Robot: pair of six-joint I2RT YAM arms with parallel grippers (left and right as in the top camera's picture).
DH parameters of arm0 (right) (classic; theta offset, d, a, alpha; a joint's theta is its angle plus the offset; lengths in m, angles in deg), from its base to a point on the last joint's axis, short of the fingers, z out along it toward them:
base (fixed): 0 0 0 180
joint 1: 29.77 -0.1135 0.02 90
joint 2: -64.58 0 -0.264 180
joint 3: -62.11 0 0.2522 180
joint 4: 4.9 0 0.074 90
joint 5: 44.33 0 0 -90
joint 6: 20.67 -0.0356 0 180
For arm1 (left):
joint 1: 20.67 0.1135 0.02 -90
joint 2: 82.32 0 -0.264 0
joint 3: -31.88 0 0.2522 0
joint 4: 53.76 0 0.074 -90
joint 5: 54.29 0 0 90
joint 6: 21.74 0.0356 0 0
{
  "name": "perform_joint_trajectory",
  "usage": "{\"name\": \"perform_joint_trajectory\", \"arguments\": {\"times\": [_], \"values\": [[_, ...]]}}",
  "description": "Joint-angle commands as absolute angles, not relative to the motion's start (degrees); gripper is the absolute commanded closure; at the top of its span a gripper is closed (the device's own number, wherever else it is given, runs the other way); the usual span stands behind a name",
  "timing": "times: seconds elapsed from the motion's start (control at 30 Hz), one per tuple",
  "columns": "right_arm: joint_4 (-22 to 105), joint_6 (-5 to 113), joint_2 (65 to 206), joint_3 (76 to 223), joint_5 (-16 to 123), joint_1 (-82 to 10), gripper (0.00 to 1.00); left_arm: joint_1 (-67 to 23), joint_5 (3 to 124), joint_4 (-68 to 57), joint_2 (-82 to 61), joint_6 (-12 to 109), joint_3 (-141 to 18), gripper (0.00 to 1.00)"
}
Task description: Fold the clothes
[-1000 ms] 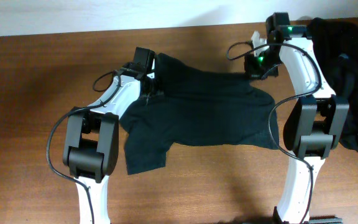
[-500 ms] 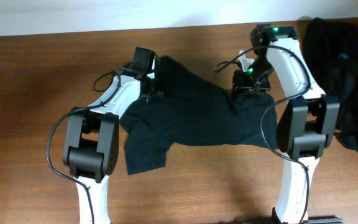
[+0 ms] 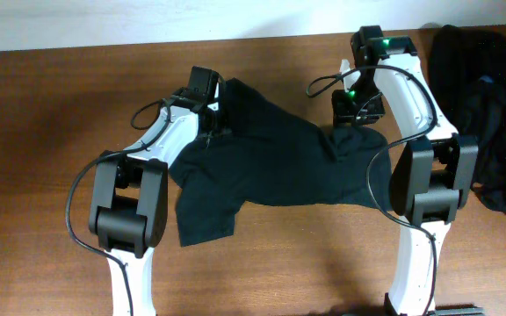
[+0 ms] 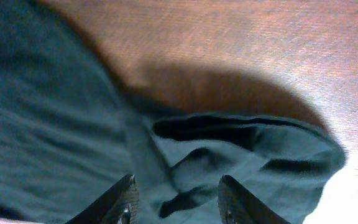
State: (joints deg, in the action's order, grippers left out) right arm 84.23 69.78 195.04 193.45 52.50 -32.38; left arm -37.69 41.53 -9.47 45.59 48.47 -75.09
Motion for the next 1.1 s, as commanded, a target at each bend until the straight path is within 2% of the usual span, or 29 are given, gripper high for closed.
{"name": "perform_joint_trajectory", "arguments": {"times": [0.0, 0.17, 0.27, 0.37, 0.5, 0.7, 0.83, 1.07], "values": [[82.86, 71.15, 193.92, 194.06, 48.89, -32.34, 0.53, -37.12, 40.44, -9.10, 47.95, 48.14, -73.10, 0.43], [84.28, 77.03, 193.97, 194.06, 41.03, -32.27, 0.53, -37.12, 40.44, -9.08, 47.95, 48.14, -73.10, 0.43], [86.66, 71.48, 193.97, 194.06, 39.93, -31.20, 0.55, -37.12, 40.44, -9.10, 47.95, 48.14, -73.10, 0.43], [87.99, 64.82, 193.97, 194.06, 46.07, -28.69, 0.58, -37.12, 40.46, -9.12, 47.95, 48.14, -73.10, 0.43], [88.19, 63.90, 193.97, 194.06, 56.63, -26.20, 0.61, -37.12, 40.46, -9.12, 47.95, 48.14, -73.10, 0.43], [86.75, 59.35, 194.34, 192.00, 57.97, -24.80, 0.63, -37.12, 40.46, -9.12, 47.95, 48.14, -73.10, 0.43], [84.30, 59.33, 194.34, 188.70, 61.00, -24.82, 0.69, -37.12, 40.46, -9.12, 47.95, 48.14, -73.10, 0.43], [79.69, 56.31, 194.34, 183.37, 65.37, -22.22, 0.69, -37.12, 40.46, -8.99, 47.95, 48.14, -73.10, 0.43]]}}
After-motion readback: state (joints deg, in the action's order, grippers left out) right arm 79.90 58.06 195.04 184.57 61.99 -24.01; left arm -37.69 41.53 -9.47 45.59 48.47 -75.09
